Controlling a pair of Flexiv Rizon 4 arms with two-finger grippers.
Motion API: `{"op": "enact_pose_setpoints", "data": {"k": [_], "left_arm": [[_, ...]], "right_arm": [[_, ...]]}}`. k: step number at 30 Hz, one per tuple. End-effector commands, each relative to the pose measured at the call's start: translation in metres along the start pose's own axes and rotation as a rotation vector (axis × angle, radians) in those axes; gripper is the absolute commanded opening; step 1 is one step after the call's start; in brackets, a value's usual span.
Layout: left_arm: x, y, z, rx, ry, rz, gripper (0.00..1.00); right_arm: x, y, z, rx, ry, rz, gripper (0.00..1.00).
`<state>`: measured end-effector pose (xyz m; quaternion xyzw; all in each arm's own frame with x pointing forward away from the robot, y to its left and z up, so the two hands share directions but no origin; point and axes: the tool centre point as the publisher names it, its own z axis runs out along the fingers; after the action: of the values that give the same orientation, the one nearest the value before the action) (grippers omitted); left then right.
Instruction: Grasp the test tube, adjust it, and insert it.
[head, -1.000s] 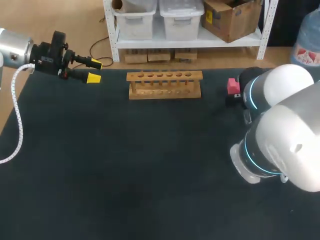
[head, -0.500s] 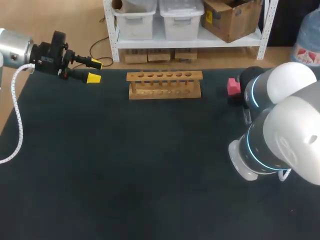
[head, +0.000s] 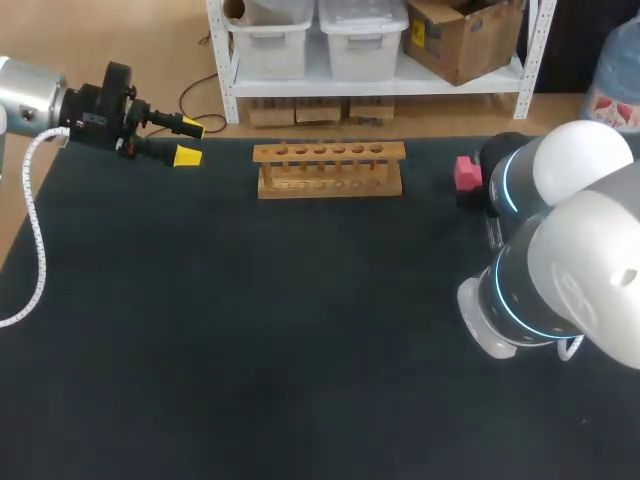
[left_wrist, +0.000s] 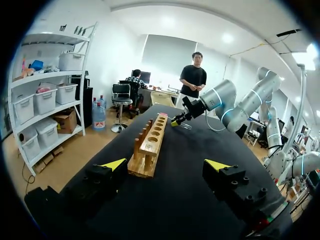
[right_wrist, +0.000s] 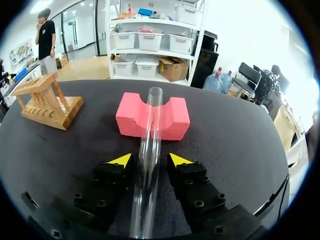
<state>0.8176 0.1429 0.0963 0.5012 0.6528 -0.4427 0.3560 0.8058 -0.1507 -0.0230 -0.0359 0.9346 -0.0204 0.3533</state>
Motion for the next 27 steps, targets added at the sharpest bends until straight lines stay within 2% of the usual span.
{"op": "enact_pose_setpoints", "data": {"k": [1,3,8,10,14,16,17,27], "left_arm": [[0.001,0.000,0.000,0.000,-0.002,0.002,1.00],[0.001,0.000,0.000,0.000,-0.002,0.002,1.00],[0.001,0.000,0.000,0.000,-0.002,0.002,1.00],[0.001,0.000,0.000,0.000,-0.002,0.002,1.00],[0.001,0.000,0.000,0.000,-0.002,0.002,1.00],[0.001,0.000,0.000,0.000,-0.002,0.002,1.00],[0.001,0.000,0.000,0.000,-0.002,0.002,1.00],[0.001,0.000,0.000,0.000,-0.002,0.002,1.00]], "right_arm": [[-0.001,0.001,-0.001,-0.001,0.007,0.003,0.32],[-0.001,0.001,-0.001,0.001,0.009,0.003,0.24],[-0.001,0.001,-0.001,0.001,0.011,0.006,0.22],[-0.001,0.002,-0.001,0.002,0.012,0.007,0.17],[-0.001,0.001,-0.002,0.010,0.014,0.016,0.16],[-0.001,0.001,-0.004,0.015,0.015,0.021,0.12],[-0.001,0.001,-0.005,0.018,0.015,0.023,0.01],[-0.009,0.005,-0.025,0.039,0.013,0.046,0.00]]}}
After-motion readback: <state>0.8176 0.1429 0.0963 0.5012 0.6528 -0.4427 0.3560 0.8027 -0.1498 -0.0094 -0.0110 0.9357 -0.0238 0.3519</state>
